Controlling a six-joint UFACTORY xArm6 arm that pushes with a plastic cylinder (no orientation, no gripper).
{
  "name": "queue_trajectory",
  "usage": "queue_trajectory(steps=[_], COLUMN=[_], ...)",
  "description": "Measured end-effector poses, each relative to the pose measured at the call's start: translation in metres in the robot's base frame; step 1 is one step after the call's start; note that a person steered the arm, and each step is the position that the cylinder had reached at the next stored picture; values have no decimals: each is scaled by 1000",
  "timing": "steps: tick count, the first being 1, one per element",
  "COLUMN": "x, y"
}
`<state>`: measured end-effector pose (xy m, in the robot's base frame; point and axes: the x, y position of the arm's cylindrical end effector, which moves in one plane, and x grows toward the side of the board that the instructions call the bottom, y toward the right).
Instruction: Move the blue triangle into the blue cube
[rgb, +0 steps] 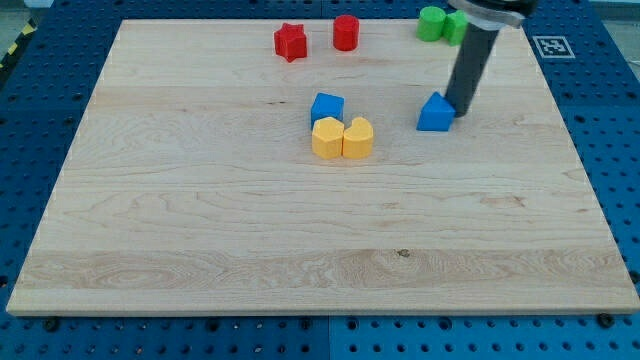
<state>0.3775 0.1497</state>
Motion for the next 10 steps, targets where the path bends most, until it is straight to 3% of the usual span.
queue_trajectory(steps=[2,4,5,8,10], x=[-1,35,36,10,6], y=[-54,2,-29,-80,-72])
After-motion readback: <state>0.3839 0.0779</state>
